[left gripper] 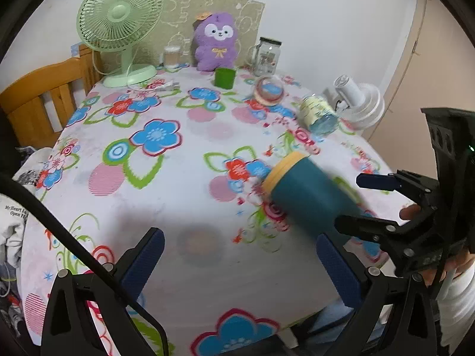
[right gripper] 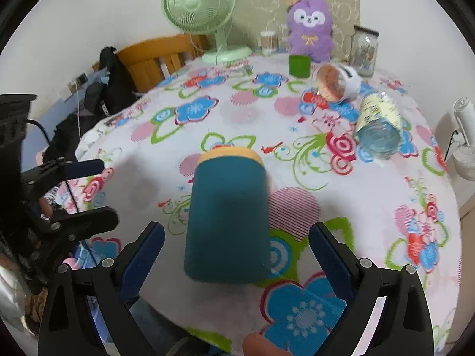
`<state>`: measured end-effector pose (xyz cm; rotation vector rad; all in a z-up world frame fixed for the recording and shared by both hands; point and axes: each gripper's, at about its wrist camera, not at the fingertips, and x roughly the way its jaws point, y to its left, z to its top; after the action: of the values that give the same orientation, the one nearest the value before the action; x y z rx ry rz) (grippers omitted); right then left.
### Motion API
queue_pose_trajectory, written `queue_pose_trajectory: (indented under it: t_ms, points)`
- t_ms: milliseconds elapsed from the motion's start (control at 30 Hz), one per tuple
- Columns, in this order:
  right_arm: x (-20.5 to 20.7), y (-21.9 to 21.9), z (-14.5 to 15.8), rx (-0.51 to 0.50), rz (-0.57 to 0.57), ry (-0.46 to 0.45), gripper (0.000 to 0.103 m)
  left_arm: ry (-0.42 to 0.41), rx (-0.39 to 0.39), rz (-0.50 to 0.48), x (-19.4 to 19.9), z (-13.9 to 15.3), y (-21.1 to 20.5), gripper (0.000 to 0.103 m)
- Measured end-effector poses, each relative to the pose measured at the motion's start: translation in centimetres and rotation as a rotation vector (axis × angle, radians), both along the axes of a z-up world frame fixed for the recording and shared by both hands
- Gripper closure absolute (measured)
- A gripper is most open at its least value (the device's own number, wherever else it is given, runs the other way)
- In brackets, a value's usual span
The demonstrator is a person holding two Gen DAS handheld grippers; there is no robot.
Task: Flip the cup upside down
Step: 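Bring the left gripper to the teal cup and grasp it while the right gripper holds it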
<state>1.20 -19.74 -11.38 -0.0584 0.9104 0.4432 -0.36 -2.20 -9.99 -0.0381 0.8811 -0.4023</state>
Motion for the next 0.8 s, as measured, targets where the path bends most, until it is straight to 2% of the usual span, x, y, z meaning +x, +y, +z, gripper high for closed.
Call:
queue_pose_trajectory:
  t_ms: [233,433,567,667,800]
  points:
    - [-2.1,-2.9,2.7,0.004,-0.030,-0.073,0.004,0.011,-0.069,-0.015,0.2,1.3,-2.1,0.000]
    - [-2.6,-5.7,2.5,-0.022,-0.077,-0.088,0.004,0.054,-0.129,0.004,1.1,1.2,-4.4,0.000]
    - [-2.9,-7.8,1.9,-0.009,-0.120,-0.075,0.004,0.119,-0.171,0.024,2.2,0.3,-5.9,0.000]
    - [-2.8,-9.6,1.3,0.014,-0.163,-0.054,0.004,0.151,-0.177,0.040,2.8,-0.3,-6.9,0.000]
    - [-2.7,-11.1,0.5,0.036,-0.205,-0.030,0.004,0.173,-0.140,0.060,3.5,-1.0,-8.3,0.000]
